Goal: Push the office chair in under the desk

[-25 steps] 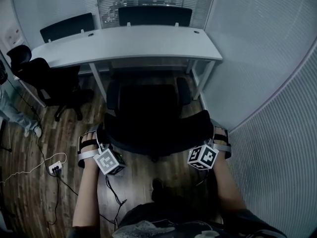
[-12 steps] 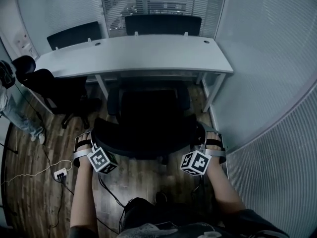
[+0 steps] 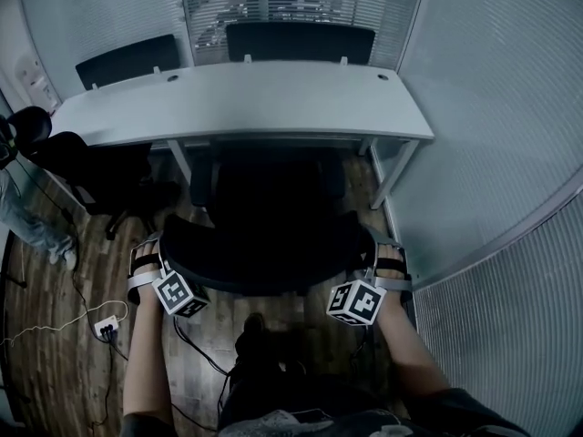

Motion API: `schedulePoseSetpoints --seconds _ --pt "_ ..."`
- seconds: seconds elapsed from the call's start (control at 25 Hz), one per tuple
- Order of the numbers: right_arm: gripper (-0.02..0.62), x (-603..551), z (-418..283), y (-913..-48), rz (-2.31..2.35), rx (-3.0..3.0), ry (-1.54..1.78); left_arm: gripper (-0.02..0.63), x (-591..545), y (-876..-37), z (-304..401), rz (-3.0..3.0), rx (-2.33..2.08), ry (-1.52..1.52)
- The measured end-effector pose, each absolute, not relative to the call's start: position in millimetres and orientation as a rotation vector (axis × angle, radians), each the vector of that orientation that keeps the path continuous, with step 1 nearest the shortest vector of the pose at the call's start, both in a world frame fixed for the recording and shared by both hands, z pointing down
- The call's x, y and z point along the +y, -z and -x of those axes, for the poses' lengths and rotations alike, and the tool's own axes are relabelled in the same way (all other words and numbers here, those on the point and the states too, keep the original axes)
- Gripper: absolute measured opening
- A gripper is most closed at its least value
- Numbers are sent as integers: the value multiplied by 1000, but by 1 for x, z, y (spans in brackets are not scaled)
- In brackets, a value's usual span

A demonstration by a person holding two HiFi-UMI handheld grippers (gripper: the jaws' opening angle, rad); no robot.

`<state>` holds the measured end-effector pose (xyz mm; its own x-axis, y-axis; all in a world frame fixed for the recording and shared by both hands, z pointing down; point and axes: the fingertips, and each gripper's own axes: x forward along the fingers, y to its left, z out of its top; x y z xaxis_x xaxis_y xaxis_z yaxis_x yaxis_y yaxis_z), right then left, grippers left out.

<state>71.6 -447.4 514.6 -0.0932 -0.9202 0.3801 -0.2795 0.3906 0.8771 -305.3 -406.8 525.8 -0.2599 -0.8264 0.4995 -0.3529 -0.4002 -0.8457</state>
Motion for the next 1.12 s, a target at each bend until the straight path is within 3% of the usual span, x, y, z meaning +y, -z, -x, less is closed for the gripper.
schedulePoseSetpoints --seconds 1.12 --pt "253 -674 -30 -521 -1157 -1457 640 215 -635 -533 355 1665 1295 1576"
